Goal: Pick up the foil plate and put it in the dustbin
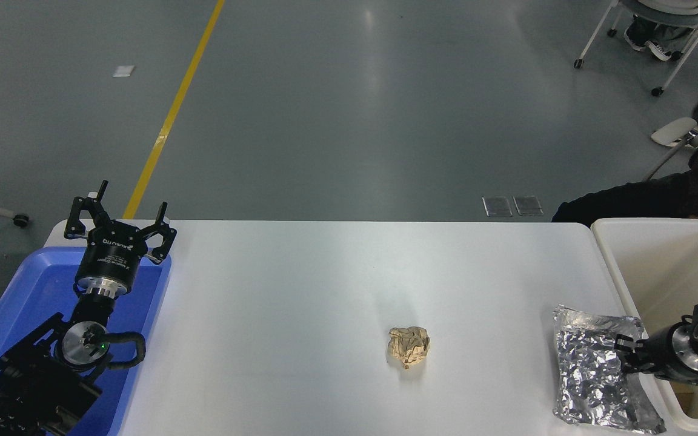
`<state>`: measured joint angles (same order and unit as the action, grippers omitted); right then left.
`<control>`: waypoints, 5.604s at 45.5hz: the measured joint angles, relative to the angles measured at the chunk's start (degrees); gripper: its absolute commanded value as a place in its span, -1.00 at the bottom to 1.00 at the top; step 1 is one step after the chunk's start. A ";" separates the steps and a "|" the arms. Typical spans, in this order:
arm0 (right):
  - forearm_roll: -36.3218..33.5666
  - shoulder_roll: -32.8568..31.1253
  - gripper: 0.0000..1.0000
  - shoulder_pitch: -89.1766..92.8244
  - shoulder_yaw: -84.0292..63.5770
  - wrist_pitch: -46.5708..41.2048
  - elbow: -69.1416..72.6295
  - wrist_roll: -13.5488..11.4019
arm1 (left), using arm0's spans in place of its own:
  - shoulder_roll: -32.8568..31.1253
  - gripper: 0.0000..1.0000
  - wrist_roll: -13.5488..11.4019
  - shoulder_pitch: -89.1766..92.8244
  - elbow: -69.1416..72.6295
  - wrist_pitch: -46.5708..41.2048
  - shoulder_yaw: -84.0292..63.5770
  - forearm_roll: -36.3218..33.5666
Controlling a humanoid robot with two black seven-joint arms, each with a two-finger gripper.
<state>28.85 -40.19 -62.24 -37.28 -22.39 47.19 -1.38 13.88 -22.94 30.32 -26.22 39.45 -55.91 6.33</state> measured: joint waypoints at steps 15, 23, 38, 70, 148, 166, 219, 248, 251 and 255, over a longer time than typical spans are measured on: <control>-2.21 -5.42 -1.00 -34.19 -20.98 -3.33 17.87 -0.05 | 0.03 1.00 0.00 0.00 0.02 0.00 0.01 0.00; -5.11 -2.70 -1.00 -56.06 -34.21 -6.18 28.48 0.18 | 0.01 1.00 0.00 0.01 0.02 0.02 0.01 0.00; -8.70 3.93 -1.00 -76.75 -45.08 -10.09 37.53 0.35 | 0.01 1.00 0.00 0.00 0.01 0.03 0.01 0.00; 3.15 -10.17 -1.00 -68.36 -48.22 -10.07 20.84 1.43 | 0.01 1.00 0.00 0.00 -0.01 0.02 0.01 0.00; 2.32 -0.47 -1.00 17.28 11.63 15.07 -28.42 1.81 | 0.01 1.00 0.00 0.00 0.02 0.02 0.01 0.00; 2.49 0.15 -1.00 16.16 11.76 15.10 -28.61 1.72 | 0.01 1.00 0.00 0.00 -0.01 0.02 0.01 0.00; 2.23 3.21 1.00 12.31 12.39 16.25 -25.85 1.40 | 0.02 1.00 0.00 0.00 0.00 0.02 0.01 0.01; -3.25 -7.02 1.00 -22.84 -6.77 -1.24 12.56 1.42 | 0.01 1.00 0.16 0.13 -0.06 0.34 0.01 -0.04; -5.47 -7.22 1.00 -28.36 -10.57 -4.78 16.45 1.43 | 0.01 1.00 0.17 0.13 -0.05 0.35 0.01 -0.04; -8.60 -6.83 1.00 -35.88 -15.10 -8.70 21.69 1.43 | 0.01 1.00 0.17 0.11 -0.03 0.37 0.01 -0.03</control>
<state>20.25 -47.01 -98.12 -52.38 -31.09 68.88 0.05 13.89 -22.77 30.43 -26.25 39.81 -55.90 6.30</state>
